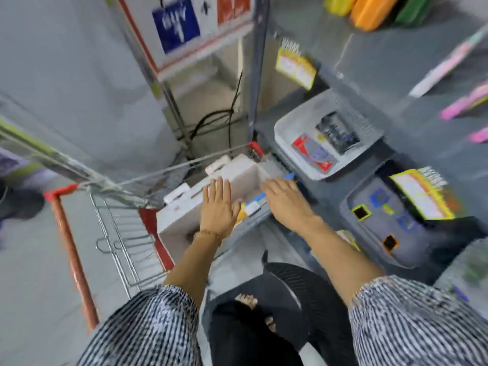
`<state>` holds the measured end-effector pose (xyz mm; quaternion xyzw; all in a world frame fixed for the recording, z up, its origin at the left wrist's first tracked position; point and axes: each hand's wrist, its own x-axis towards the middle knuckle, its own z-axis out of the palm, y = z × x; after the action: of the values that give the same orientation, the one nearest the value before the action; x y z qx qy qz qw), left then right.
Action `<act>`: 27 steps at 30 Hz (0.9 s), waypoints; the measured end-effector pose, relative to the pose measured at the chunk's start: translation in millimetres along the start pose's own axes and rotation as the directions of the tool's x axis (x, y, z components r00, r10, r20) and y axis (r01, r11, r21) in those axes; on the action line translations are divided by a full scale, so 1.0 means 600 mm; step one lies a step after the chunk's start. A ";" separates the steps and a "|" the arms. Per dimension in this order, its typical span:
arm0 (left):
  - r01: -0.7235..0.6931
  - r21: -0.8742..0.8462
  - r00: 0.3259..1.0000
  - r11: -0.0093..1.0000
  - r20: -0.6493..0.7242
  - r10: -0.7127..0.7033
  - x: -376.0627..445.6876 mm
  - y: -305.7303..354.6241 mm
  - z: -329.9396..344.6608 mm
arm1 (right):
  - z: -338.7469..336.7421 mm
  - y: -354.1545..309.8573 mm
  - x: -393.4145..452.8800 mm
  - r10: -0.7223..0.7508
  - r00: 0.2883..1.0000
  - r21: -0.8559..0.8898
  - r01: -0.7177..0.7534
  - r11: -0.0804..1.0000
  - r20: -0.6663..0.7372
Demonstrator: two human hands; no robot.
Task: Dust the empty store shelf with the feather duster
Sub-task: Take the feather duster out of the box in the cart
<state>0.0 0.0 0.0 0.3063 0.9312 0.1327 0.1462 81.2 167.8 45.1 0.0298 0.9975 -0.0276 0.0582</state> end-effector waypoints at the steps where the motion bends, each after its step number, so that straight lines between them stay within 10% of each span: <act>1: 0.020 0.001 1.000 1.000 -0.001 -0.020 0.010 -0.011 0.032 | 0.036 0.010 0.021 -0.013 0.999 -0.037 0.015 0.999 0.051; 13: 0.030 0.037 0.998 0.999 -0.048 -0.028 0.091 -0.116 0.249 | 0.290 0.085 0.133 0.160 0.918 -0.452 0.024 0.892 0.364; 27: -0.063 0.004 0.990 0.998 -0.130 0.063 0.056 -0.051 0.105 | 0.143 0.061 0.093 0.094 0.932 -0.468 0.086 0.880 0.349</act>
<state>-19.6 6.7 -75.0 0.3261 0.9287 0.1569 0.0810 38.2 202.5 -48.4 0.0112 0.9454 0.2129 0.2464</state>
